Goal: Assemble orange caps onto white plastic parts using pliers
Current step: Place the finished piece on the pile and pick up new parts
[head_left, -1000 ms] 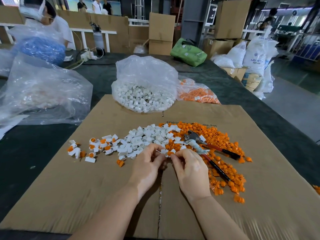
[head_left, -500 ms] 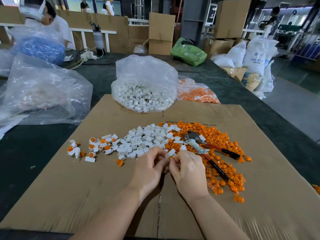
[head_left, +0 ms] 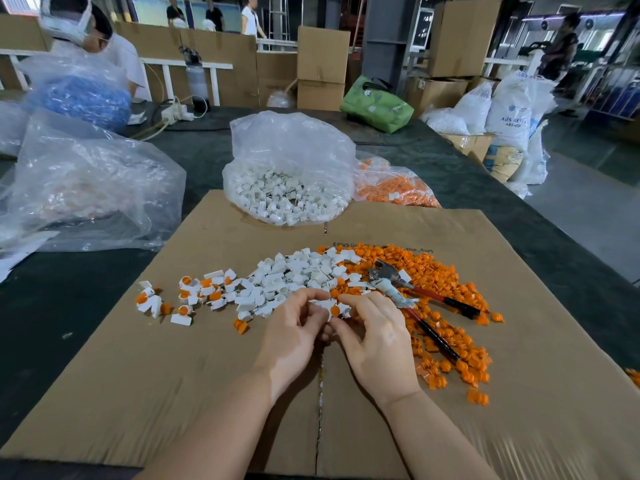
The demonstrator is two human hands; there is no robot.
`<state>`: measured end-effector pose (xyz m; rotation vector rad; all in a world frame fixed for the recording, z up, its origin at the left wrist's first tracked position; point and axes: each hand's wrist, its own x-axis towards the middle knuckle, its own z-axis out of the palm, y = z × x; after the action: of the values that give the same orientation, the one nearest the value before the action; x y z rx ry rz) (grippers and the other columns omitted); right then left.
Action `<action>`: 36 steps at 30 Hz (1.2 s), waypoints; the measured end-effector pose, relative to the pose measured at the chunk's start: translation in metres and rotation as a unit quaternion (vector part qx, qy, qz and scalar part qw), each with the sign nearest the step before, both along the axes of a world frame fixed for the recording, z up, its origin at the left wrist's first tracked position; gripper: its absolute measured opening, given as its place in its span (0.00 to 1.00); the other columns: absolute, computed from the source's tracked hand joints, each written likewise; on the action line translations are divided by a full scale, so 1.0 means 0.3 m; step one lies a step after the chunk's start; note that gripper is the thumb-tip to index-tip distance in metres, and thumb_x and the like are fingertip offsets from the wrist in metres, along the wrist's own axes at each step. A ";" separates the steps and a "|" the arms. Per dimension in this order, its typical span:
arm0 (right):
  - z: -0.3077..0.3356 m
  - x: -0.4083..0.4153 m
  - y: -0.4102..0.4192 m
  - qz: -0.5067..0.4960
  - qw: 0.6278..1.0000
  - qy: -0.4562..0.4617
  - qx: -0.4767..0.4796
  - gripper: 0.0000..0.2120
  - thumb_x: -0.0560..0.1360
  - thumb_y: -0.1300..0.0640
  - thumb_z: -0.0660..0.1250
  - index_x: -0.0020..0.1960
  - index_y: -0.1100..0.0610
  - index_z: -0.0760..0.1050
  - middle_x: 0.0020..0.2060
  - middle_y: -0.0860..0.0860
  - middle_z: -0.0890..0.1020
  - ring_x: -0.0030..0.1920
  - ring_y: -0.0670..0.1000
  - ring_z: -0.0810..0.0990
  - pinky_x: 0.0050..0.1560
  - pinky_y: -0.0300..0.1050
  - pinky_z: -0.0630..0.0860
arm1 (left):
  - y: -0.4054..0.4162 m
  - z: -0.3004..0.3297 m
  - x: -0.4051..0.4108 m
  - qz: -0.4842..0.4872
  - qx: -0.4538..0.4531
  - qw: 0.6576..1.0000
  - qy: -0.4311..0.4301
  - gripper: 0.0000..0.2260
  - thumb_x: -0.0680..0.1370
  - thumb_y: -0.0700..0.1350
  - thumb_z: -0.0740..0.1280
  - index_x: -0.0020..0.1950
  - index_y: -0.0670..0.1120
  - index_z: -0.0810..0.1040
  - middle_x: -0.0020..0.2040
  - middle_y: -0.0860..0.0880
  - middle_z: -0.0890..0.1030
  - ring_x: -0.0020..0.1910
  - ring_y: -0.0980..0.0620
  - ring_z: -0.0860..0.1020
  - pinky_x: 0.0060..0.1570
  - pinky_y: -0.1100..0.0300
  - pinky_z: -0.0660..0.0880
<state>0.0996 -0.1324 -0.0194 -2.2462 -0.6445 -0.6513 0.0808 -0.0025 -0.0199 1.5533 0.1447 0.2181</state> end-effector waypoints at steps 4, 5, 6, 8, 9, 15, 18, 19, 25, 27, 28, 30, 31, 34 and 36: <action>0.005 0.002 -0.001 0.016 1.000 -0.002 -0.006 0.11 0.71 0.62 0.73 0.54 0.58 0.81 0.40 0.51 0.79 0.44 0.52 0.78 0.45 0.51 0.76 | 0.000 -0.005 0.001 -0.005 0.008 1.000 -0.002 0.09 0.78 0.34 0.62 0.50 0.47 0.77 0.31 0.50 0.76 0.31 0.56 0.77 0.35 0.66 0.76; 0.005 0.002 -0.001 0.019 1.000 0.001 -0.008 0.11 0.71 0.62 0.72 0.53 0.58 0.81 0.40 0.51 0.78 0.43 0.52 0.77 0.44 0.52 0.76 | 0.001 -0.006 0.002 -0.006 0.010 1.000 -0.002 0.10 0.78 0.34 0.62 0.50 0.48 0.77 0.31 0.50 0.75 0.31 0.56 0.77 0.35 0.66 0.77; 0.006 0.004 -0.001 0.020 1.000 0.003 -0.009 0.10 0.72 0.62 0.72 0.53 0.58 0.82 0.40 0.51 0.78 0.43 0.52 0.77 0.43 0.52 0.76 | 0.001 -0.008 0.003 -0.008 0.010 1.000 -0.001 0.10 0.78 0.34 0.62 0.49 0.48 0.77 0.31 0.50 0.75 0.31 0.56 0.77 0.35 0.65 0.77; 0.008 0.005 -0.001 0.020 1.000 0.006 -0.009 0.09 0.72 0.62 0.72 0.52 0.57 0.82 0.40 0.51 0.79 0.43 0.52 0.77 0.44 0.52 0.76 | 0.002 -0.012 0.006 -0.010 0.011 1.000 0.002 0.10 0.78 0.34 0.63 0.49 0.48 0.77 0.30 0.51 0.76 0.31 0.56 0.78 0.35 0.65 0.77; 0.008 0.004 0.000 0.019 1.000 0.006 -0.010 0.09 0.72 0.62 0.72 0.52 0.57 0.82 0.40 0.51 0.79 0.43 0.52 0.77 0.44 0.52 0.76 | 0.003 -0.013 0.007 -0.010 0.014 1.000 0.004 0.10 0.78 0.35 0.63 0.49 0.49 0.78 0.30 0.52 0.77 0.31 0.55 0.78 0.35 0.65 0.77; 0.005 0.008 0.000 0.015 1.000 0.001 -0.002 0.08 0.71 0.62 0.72 0.50 0.57 0.82 0.40 0.51 0.79 0.43 0.53 0.78 0.44 0.53 0.76 | 0.002 -0.023 0.013 -0.008 0.007 1.000 0.016 0.10 0.78 0.34 0.63 0.48 0.49 0.78 0.30 0.51 0.76 0.31 0.54 0.78 0.35 0.62 0.76; 0.006 0.007 0.001 0.018 1.000 -0.004 -0.003 0.08 0.71 0.63 0.72 0.50 0.57 0.82 0.40 0.51 0.79 0.43 0.53 0.78 0.44 0.53 0.76 | 0.003 -0.024 0.014 -0.002 -0.006 1.000 0.019 0.09 0.77 0.35 0.64 0.48 0.48 0.78 0.31 0.49 0.77 0.32 0.52 0.78 0.37 0.59 0.77; 0.006 0.007 0.001 0.019 1.000 -0.004 -0.003 0.08 0.71 0.63 0.72 0.50 0.57 0.82 0.40 0.51 0.79 0.43 0.53 0.78 0.44 0.53 0.76 | 0.003 -0.023 0.013 -0.001 -0.009 1.000 0.019 0.08 0.77 0.36 0.65 0.48 0.48 0.78 0.31 0.48 0.78 0.32 0.52 0.78 0.37 0.58 0.78; 0.008 0.014 -0.003 0.022 1.000 0.011 -0.016 0.09 0.71 0.62 0.73 0.52 0.57 0.82 0.41 0.51 0.79 0.45 0.53 0.78 0.46 0.52 0.76 | -0.006 -0.009 0.024 0.020 0.035 0.999 0.013 0.02 0.76 0.40 0.68 0.47 0.46 0.78 0.31 0.48 0.78 0.31 0.53 0.79 0.36 0.63 0.78; 0.011 0.015 -0.011 0.007 1.000 0.013 -0.026 0.11 0.71 0.59 0.73 0.53 0.57 0.81 0.44 0.51 0.80 0.48 0.53 0.78 0.49 0.50 0.74 | -0.006 -0.004 0.027 0.022 0.041 0.999 0.015 0.02 0.76 0.39 0.68 0.47 0.45 0.78 0.30 0.47 0.77 0.30 0.54 0.78 0.34 0.65 0.77; 0.014 0.019 -0.020 -0.010 0.999 0.010 -0.030 0.11 0.71 0.58 0.73 0.53 0.56 0.81 0.45 0.50 0.80 0.49 0.53 0.78 0.50 0.48 0.71 | -0.006 -0.002 0.028 0.020 0.032 0.999 0.017 0.02 0.76 0.38 0.68 0.47 0.44 0.77 0.30 0.46 0.77 0.29 0.54 0.77 0.33 0.64 0.76; 0.028 0.034 -0.049 -0.064 0.997 0.015 -0.037 0.12 0.72 0.56 0.72 0.55 0.56 0.80 0.48 0.51 0.79 0.53 0.53 0.76 0.52 0.48 0.67 | -0.005 0.000 0.028 0.021 0.021 0.999 0.022 0.02 0.77 0.37 0.67 0.48 0.43 0.77 0.30 0.46 0.76 0.28 0.54 0.76 0.33 0.62 0.76; 0.038 0.045 -0.067 -0.102 0.993 0.032 -0.048 0.14 0.73 0.54 0.70 0.58 0.55 0.78 0.52 0.51 0.79 0.55 0.54 0.75 0.54 0.49 0.66 | -0.004 0.001 0.028 0.023 0.019 0.999 0.024 0.02 0.77 0.37 0.67 0.49 0.43 0.77 0.30 0.46 0.76 0.28 0.54 0.76 0.33 0.63 0.76; 0.073 0.098 -0.131 -0.235 0.950 0.144 -0.147 0.22 0.76 0.48 0.63 0.68 0.54 0.68 0.64 0.53 0.71 0.66 0.55 0.66 0.65 0.52 0.59 | -0.001 0.004 0.033 0.027 0.022 0.999 0.031 0.03 0.77 0.38 0.66 0.49 0.45 0.77 0.31 0.47 0.76 0.29 0.57 0.77 0.32 0.69 0.75; 0.093 0.131 -0.166 -0.271 0.910 0.233 -0.211 0.25 0.75 0.47 0.60 0.70 0.53 0.63 0.68 0.54 0.66 0.69 0.57 0.61 0.70 0.56 0.54 | -0.001 0.007 0.036 0.029 0.017 0.999 0.035 0.03 0.77 0.37 0.66 0.49 0.44 0.77 0.33 0.46 0.76 0.29 0.58 0.77 0.32 0.69 0.74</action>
<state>0.1388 -0.1823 0.0085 -2.8814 0.1093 -0.2005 0.0916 -0.0027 -0.0178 1.5920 0.2420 0.2121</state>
